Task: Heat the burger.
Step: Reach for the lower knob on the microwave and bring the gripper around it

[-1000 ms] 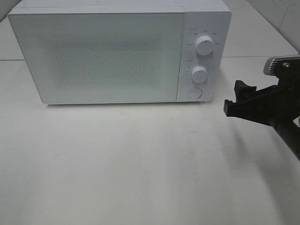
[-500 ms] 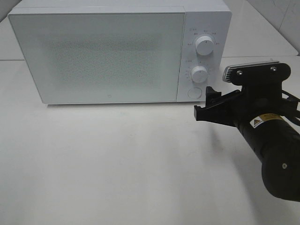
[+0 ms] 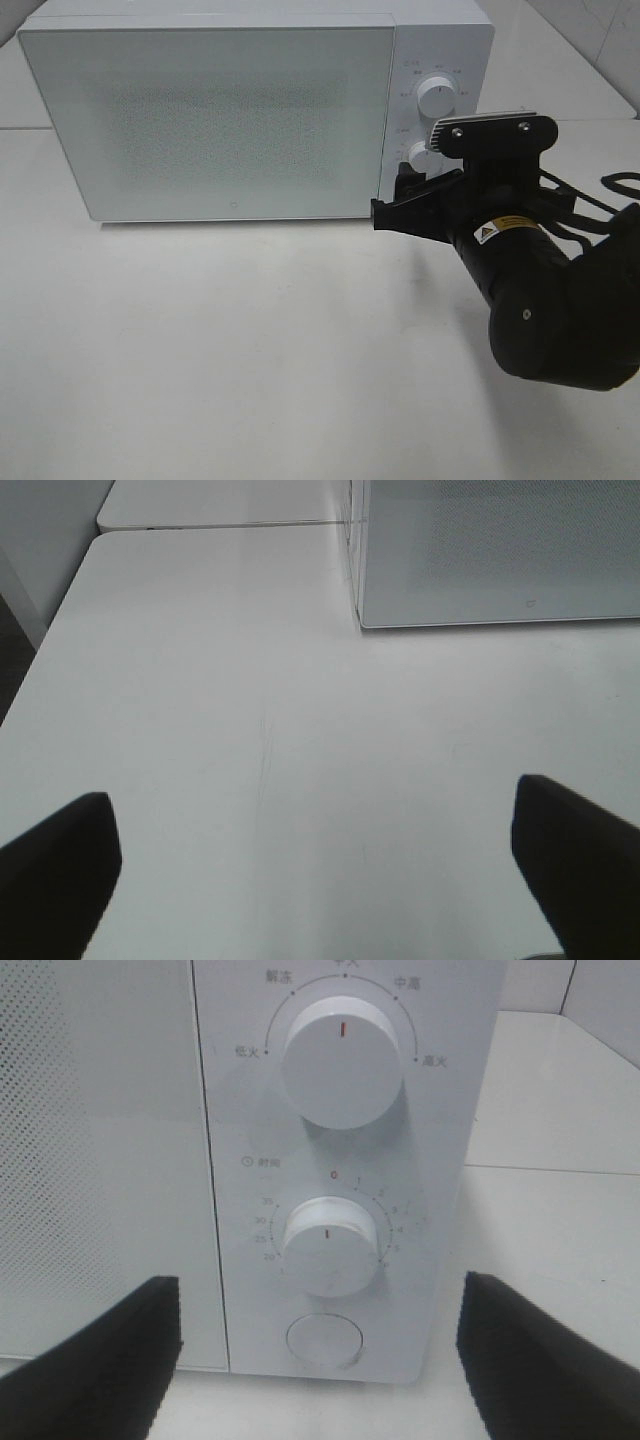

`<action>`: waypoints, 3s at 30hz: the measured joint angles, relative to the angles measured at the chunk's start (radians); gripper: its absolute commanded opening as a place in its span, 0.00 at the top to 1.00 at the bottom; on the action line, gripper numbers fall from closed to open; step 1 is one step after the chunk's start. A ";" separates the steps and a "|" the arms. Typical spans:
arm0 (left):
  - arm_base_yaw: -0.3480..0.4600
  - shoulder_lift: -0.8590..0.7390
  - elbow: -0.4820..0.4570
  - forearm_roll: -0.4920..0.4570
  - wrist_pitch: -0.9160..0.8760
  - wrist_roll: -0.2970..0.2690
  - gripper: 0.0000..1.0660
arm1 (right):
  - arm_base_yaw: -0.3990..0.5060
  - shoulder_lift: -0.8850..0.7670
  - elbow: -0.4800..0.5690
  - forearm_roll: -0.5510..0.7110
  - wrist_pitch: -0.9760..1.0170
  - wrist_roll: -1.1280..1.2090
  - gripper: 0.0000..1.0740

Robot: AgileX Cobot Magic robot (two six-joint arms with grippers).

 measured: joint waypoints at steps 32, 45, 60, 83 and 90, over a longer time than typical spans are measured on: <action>0.000 0.000 0.000 0.000 0.000 0.000 0.06 | -0.076 0.231 -0.290 0.107 0.000 -0.001 0.29; 0.000 0.000 0.000 0.000 0.000 0.000 0.06 | -0.079 0.243 -0.301 0.113 0.012 -0.001 0.31; 0.000 0.000 0.000 0.000 0.000 0.000 0.06 | -0.078 0.243 -0.306 0.114 0.022 -0.030 0.35; 0.000 0.000 0.000 0.000 0.000 0.000 0.06 | -0.078 0.238 -0.306 0.121 0.028 -0.068 0.35; 0.000 0.000 0.000 0.000 0.000 0.000 0.06 | -0.078 0.238 -0.308 0.121 0.028 -0.074 0.56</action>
